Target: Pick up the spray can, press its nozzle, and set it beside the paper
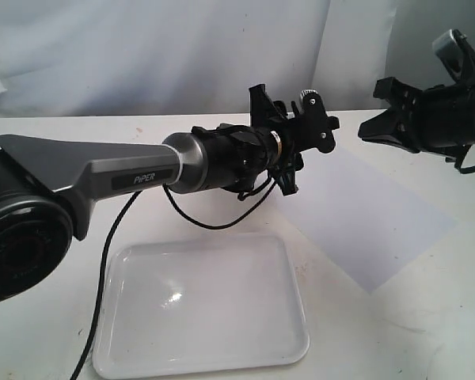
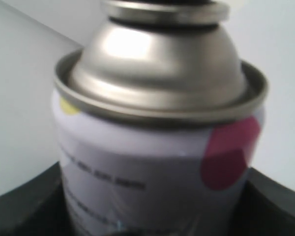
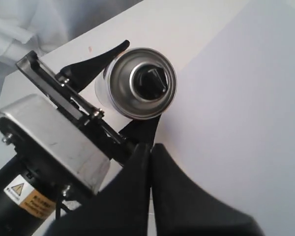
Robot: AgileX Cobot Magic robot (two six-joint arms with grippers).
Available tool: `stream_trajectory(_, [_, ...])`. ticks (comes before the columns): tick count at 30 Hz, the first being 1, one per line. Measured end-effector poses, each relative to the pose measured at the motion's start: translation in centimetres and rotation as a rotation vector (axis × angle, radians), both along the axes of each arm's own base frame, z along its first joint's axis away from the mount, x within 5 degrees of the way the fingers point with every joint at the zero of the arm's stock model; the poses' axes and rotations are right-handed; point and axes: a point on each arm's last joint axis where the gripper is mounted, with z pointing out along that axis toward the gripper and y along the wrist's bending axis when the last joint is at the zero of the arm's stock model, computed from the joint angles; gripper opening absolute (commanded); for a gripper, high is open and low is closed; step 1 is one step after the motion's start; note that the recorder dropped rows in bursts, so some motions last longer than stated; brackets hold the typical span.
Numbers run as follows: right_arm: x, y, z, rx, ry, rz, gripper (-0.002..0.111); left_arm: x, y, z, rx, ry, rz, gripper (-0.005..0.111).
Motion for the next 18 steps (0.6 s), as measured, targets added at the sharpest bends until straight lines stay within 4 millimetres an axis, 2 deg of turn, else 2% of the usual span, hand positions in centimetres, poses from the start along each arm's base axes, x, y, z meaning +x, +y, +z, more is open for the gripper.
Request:
stream_trajectory(4, [0.8,-0.3,-1.6,0.012,0.006,-0.015,0.0,-0.4,-0.5,-0.2,-0.025,0.027,-0.018,0.0])
stream_trajectory(8, [2.7,-1.5,-1.5,0.055,-0.014,-0.025,0.0,-0.4,-0.5,-0.2,-0.035,0.037,-0.024,0.0])
stream_trajectory(14, [4.2,-1.0,-2.1,0.108,0.001,0.02,0.0,-0.6,-0.8,-0.3,-0.047,0.049,-0.049,0.0])
stream_trajectory(18, [4.6,-0.5,-3.1,0.115,0.026,0.034,0.0,-0.6,-0.8,-0.5,-0.046,0.053,-0.049,0.0])
